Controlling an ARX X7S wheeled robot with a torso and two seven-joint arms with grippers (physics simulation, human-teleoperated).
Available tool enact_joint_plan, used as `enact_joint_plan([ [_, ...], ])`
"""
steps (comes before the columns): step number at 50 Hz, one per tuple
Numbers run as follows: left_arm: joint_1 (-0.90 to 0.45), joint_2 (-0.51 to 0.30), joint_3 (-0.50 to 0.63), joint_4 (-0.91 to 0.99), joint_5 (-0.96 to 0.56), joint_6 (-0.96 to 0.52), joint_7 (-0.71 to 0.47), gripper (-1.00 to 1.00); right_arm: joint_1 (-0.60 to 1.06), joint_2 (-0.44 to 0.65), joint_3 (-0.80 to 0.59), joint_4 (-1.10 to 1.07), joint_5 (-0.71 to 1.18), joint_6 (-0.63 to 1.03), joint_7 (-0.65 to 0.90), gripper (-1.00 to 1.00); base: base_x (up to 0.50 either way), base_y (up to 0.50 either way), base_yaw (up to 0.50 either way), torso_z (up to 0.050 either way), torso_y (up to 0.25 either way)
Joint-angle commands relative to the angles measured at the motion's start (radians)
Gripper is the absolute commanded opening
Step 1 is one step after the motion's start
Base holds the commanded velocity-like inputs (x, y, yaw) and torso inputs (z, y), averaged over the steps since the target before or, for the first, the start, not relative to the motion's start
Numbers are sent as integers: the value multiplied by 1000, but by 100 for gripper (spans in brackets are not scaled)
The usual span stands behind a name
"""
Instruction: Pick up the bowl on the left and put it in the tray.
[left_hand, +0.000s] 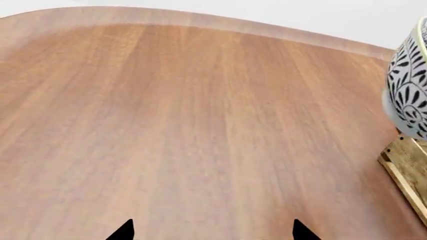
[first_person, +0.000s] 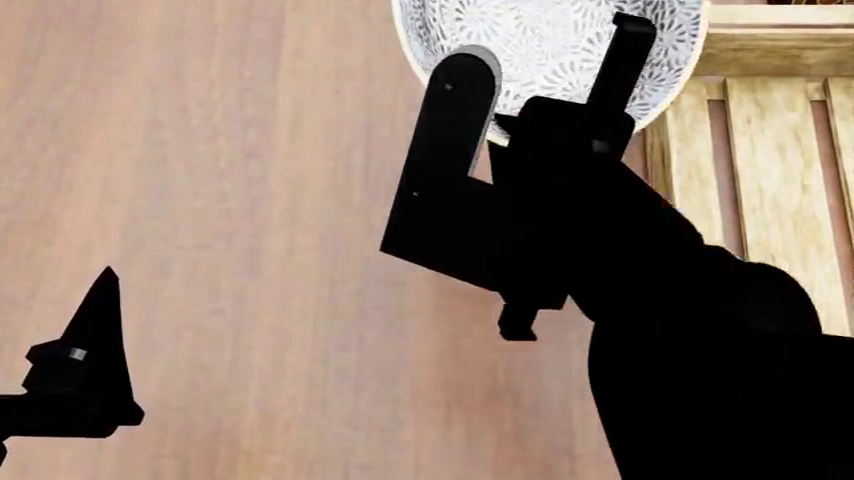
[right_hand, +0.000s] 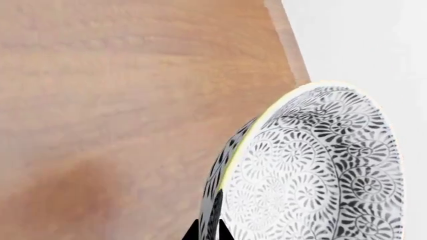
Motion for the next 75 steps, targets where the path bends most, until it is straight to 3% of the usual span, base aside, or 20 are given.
enact_joint_plan([
  [1, -1, -7, 3, 8, -6, -5, -11, 100, 77, 127, 73, -157, -11, 98, -48, -100, 0, 0, 0, 0, 0],
  [14, 0, -10, 12, 13, -6, -2, -17, 100, 61, 248, 110, -225, -10, 136, -39, -100, 0, 0, 0, 0, 0],
  [36, 3, -13, 33, 3, 7, 9, -19, 100, -133, 425, 122, -179, 20, 61, 67, -100, 0, 0, 0, 0, 0],
  [58, 3, -18, 47, -10, 14, 17, -22, 100, -324, 524, 74, -132, 46, 19, 200, -100, 0, 0, 0, 0, 0],
  [75, -1, -22, 54, -10, 9, 18, -28, 100, -400, 539, 61, -109, 76, -6, 256, -100, 0, 0, 0, 0, 0],
])
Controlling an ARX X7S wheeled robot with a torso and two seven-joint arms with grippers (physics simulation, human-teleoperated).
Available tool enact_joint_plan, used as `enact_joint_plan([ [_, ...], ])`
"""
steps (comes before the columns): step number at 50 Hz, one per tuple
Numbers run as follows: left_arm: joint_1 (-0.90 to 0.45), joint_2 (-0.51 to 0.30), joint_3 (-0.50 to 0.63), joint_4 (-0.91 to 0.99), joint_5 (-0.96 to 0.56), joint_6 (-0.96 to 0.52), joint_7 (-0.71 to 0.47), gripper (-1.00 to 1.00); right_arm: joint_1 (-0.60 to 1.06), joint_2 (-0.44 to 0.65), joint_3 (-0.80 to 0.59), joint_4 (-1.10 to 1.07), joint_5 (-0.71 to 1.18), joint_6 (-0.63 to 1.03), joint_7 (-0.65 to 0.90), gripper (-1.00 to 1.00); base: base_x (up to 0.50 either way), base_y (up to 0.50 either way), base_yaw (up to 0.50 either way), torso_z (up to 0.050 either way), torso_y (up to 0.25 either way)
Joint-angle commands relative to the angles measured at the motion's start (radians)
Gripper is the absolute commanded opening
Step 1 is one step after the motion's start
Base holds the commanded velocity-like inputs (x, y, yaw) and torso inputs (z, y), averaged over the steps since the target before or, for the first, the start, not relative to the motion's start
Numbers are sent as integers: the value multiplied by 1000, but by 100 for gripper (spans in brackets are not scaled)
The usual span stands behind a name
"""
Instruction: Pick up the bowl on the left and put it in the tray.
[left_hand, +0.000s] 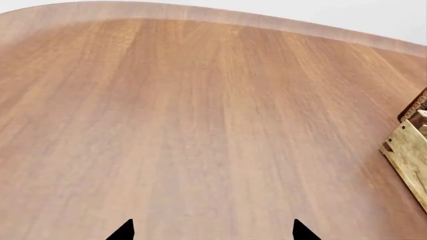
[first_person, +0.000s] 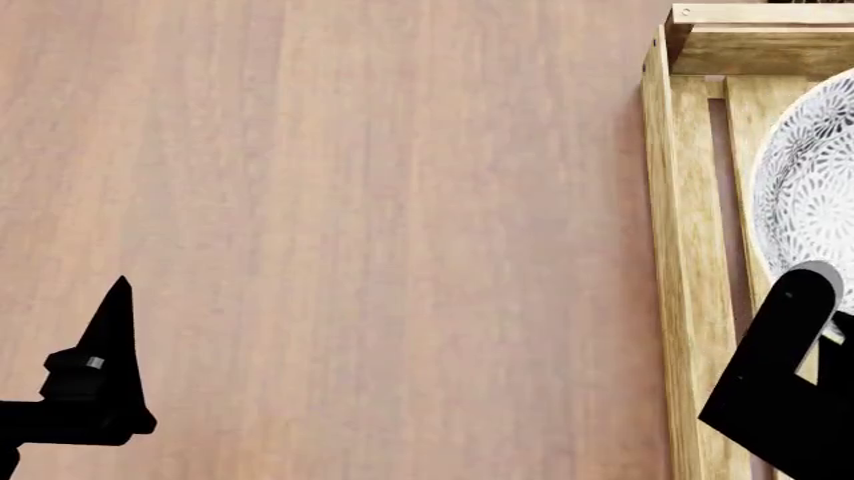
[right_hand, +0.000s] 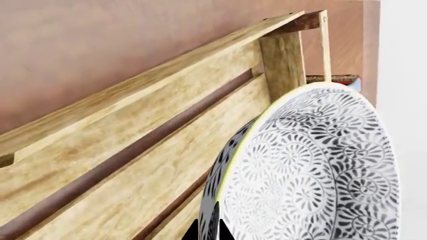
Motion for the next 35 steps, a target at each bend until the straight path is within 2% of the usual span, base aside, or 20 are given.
enact_joint_plan([
  [1, -1, -2, 5, -1, -1, 3, -3, 100, -40, 10, -5, 22, -24, -22, 45, -100, 0, 0, 0, 0, 0],
  [16, 3, -6, 9, -2, -2, 9, -6, 100, -62, -43, -28, 101, -40, -55, 56, -100, 1, 0, 0, 0, 1],
  [35, 3, -9, 15, -15, 0, 19, -7, 100, 8, -102, -38, 136, -80, -53, -14, -100, 2, 0, 1, -4, -6],
])
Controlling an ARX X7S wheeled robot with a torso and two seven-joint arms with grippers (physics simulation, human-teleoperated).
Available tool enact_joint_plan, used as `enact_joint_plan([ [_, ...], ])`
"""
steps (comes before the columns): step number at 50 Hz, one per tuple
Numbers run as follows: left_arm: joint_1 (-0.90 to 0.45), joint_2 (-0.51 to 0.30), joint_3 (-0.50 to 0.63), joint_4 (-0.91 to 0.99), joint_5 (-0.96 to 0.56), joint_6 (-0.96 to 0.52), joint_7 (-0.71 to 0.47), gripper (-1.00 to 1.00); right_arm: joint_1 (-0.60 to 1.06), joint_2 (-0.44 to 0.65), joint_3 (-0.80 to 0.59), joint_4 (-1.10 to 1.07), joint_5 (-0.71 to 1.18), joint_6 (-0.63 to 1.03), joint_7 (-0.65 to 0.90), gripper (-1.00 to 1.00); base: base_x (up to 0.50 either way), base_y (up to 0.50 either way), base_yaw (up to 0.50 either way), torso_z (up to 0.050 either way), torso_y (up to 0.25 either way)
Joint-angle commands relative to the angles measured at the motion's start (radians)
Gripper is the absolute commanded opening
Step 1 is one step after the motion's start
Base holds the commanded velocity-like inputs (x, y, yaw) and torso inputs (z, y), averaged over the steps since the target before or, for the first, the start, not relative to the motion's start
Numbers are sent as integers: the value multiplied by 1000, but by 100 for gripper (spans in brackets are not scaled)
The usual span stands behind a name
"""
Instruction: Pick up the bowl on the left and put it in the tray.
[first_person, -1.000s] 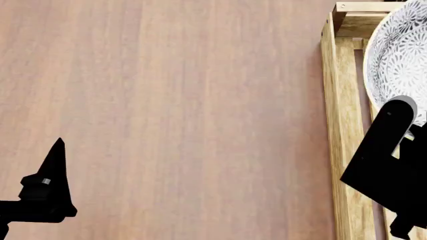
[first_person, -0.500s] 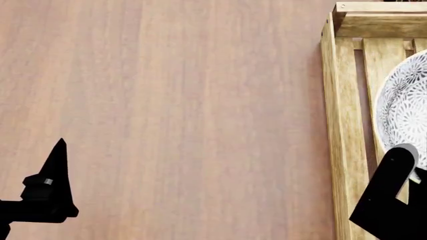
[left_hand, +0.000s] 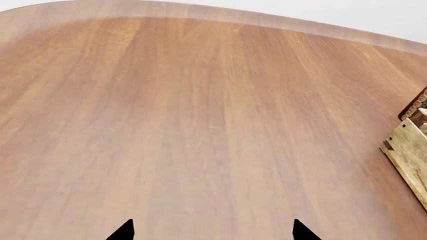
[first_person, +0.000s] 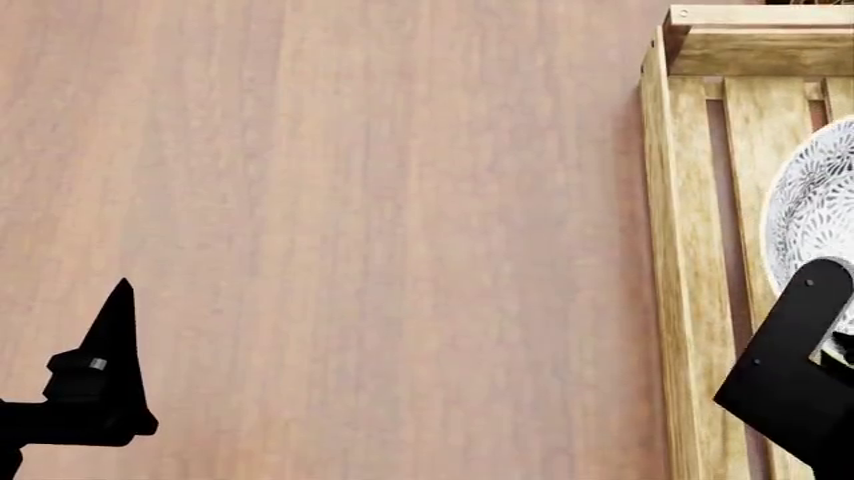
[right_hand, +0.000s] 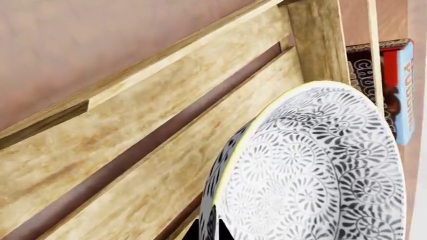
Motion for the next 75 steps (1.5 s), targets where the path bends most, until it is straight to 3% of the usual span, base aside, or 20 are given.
enact_joint_plan([
  [1, 0, -2, 4, -4, 0, 4, -2, 100, -33, -71, 5, -5, -202, 0, -15, -100, 0, 0, 0, 0, 0],
  [28, -3, -9, 9, -10, -5, 11, -9, 100, -44, -170, -36, 194, -235, -75, -26, -100, 0, 0, 0, 0, 0],
  [75, -8, -19, 28, -17, -6, 22, -20, 100, -66, -194, -38, 269, -232, -90, -20, -100, 0, 0, 0, -1, -1],
])
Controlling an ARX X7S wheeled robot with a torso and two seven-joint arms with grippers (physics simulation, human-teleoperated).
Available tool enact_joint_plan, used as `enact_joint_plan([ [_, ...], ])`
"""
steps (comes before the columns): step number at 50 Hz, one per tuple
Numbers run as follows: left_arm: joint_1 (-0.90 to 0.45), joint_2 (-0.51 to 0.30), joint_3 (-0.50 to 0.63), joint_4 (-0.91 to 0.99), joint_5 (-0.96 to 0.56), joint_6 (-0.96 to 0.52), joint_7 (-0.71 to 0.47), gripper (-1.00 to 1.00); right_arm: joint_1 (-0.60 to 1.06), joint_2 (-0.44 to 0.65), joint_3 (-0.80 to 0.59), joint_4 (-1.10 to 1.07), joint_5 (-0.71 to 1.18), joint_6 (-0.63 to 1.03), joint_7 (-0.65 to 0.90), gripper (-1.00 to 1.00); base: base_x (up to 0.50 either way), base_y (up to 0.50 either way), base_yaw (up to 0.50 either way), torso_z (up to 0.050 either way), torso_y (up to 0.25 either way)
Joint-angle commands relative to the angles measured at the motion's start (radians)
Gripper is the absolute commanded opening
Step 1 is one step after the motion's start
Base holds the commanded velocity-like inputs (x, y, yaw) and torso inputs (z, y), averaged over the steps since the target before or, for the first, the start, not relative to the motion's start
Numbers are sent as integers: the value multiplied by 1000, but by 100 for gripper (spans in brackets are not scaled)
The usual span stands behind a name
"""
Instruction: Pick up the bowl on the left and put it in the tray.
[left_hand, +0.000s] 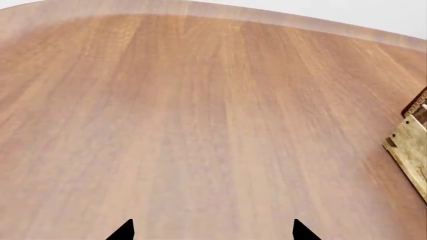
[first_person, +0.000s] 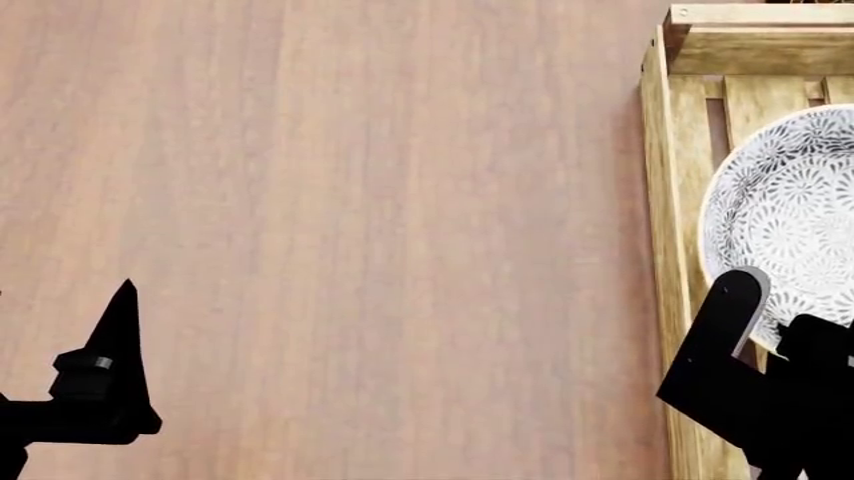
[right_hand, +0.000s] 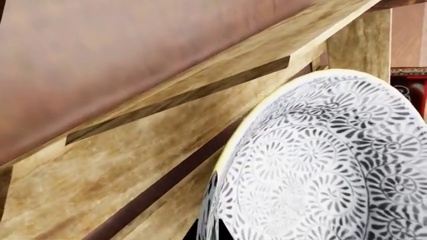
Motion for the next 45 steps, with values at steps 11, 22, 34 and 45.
enact_joint_plan([
  [11, -4, -7, 3, 6, -10, 0, -9, 100, -2, 26, 5, -14, -23, 10, -1, 100, 0, 0, 0, -1, 0],
  [22, -5, -10, 5, 9, -13, 1, -13, 100, -5, 31, 8, -21, -22, 12, 2, 100, 0, 0, 0, 0, 0],
  [34, -5, -15, 1, 17, -24, -1, -22, 100, -10, 49, 11, -56, -16, 27, -3, 100, 0, 0, 0, 0, 0],
  [45, -5, -21, -5, 34, -41, -4, -32, 100, 17, 136, 62, -230, 34, 93, -27, 100, 0, 0, 0, 0, 0],
])
